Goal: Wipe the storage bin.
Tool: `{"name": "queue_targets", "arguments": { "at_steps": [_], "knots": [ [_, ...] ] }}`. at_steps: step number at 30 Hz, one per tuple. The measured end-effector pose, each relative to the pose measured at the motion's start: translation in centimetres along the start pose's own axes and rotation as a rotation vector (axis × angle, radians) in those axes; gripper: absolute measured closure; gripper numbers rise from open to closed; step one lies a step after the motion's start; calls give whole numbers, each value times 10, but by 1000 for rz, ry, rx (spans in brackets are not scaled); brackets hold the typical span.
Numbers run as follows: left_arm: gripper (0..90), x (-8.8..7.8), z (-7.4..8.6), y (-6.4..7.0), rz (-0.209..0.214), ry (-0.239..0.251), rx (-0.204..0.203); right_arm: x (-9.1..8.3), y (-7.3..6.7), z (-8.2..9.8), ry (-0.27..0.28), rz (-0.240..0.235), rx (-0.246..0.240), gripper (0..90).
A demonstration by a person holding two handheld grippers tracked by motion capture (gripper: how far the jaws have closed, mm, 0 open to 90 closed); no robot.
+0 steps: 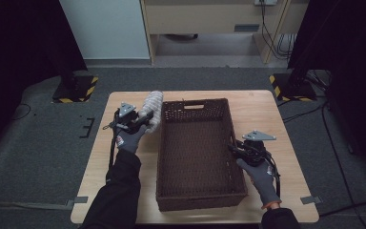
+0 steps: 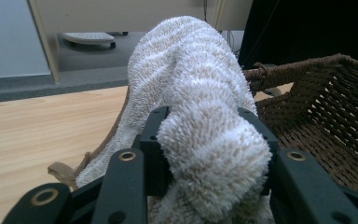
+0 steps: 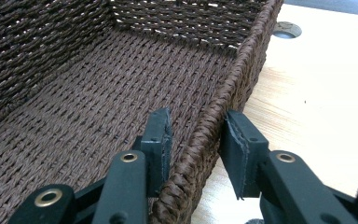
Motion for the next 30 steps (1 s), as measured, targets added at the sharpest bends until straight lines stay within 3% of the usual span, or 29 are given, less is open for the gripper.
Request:
{"name": "queue_targets", "arguments": {
  "at_steps": [7, 16, 23, 26, 29, 30],
  "knots": [
    [596, 26, 12, -8, -8, -44, 5, 1, 1, 0, 6, 0, -1, 629],
    [632, 56, 62, -4, -23, -177, 14, 1, 1, 0, 6, 2, 1, 628],
    [643, 56, 71, -7, -13, -200, -13, 1, 1, 0, 9, 2, 4, 626],
    [651, 44, 59, -8, 13, -161, -49, 0, 1, 1, 10, -1, 4, 625],
    [655, 23, 35, -6, 64, -48, -72, 1, 0, 0, 14, -2, 11, 625],
    [655, 16, 26, -5, 78, -27, -57, 1, 0, 0, 12, -1, 8, 624]
  ]
}}
Point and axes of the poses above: each handheld gripper's, and its own axes: x roughly forward along the jaws, z roughly out of its underside, y roughly to its right, the point moved 8 cm from there along x, roughly forward along the jaws, and after that the axes turned 5 degrees about -y, right-handed, at the moved point
